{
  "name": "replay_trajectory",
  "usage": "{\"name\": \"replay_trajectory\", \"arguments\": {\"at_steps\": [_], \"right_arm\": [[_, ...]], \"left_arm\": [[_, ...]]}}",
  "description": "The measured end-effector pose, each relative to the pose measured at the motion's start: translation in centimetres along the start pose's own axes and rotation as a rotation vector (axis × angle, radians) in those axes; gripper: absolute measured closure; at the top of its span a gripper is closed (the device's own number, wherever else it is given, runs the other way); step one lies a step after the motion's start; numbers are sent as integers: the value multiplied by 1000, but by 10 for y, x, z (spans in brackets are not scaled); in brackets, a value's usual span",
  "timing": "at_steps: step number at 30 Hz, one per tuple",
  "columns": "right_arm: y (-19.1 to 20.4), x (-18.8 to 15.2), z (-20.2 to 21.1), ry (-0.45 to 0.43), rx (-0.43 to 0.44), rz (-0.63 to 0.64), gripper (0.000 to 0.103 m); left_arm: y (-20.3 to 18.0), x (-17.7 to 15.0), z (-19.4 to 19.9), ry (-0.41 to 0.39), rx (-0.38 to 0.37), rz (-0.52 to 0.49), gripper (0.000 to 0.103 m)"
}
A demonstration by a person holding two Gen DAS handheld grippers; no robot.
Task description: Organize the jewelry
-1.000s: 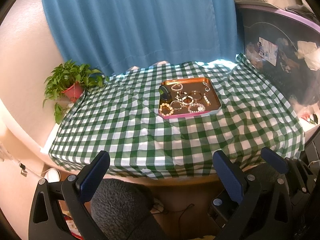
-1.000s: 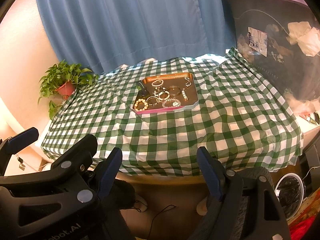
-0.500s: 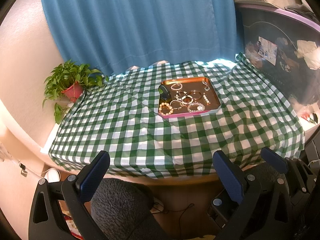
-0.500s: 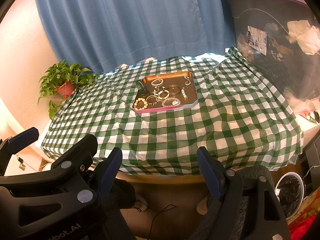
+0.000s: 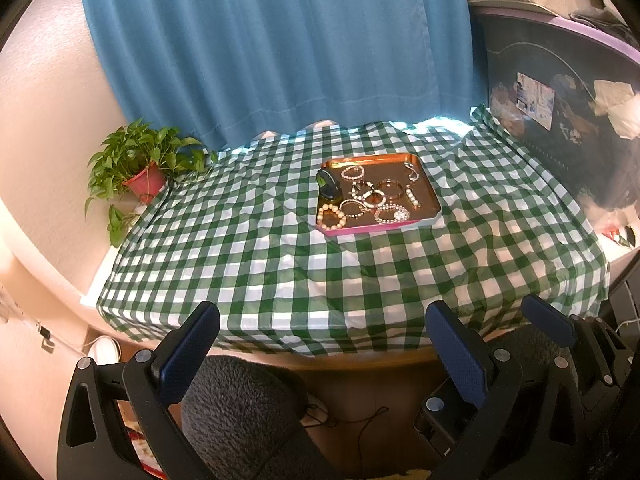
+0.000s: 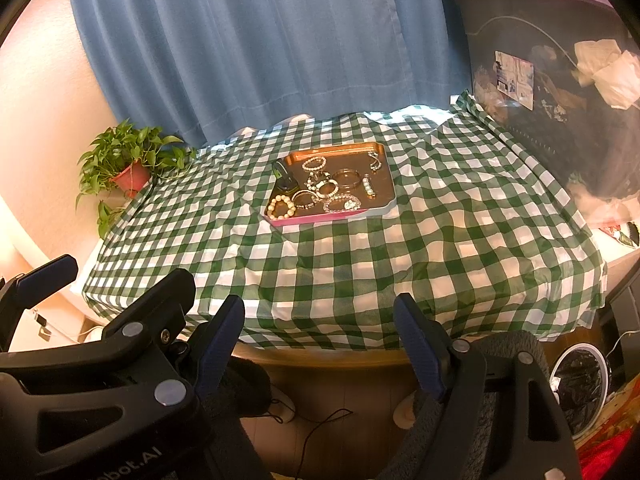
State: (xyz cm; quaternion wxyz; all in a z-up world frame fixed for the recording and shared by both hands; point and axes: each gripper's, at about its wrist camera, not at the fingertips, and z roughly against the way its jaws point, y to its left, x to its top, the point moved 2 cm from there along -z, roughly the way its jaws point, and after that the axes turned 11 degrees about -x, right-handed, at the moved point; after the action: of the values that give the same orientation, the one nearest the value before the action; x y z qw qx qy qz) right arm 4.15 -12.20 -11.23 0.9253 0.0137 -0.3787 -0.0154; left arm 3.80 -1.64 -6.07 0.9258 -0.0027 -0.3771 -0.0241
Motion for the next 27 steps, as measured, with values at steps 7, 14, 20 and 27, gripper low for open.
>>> {"name": "replay_trajectory", "arguments": {"at_steps": [7, 14, 20, 27], "right_arm": [[1, 0, 0, 2, 1, -2, 28], [-1, 0, 0, 5, 2, -4, 28], [5, -6, 3, -4, 5, -3, 28], [9, -7, 5, -5, 3, -8, 28]], "left_arm": [[0, 0, 0, 1, 0, -1, 1], [0, 1, 1, 1, 2, -5, 1], [5, -3, 5, -5, 3, -5, 1], [5, -1, 4, -4, 1, -7, 1]]}}
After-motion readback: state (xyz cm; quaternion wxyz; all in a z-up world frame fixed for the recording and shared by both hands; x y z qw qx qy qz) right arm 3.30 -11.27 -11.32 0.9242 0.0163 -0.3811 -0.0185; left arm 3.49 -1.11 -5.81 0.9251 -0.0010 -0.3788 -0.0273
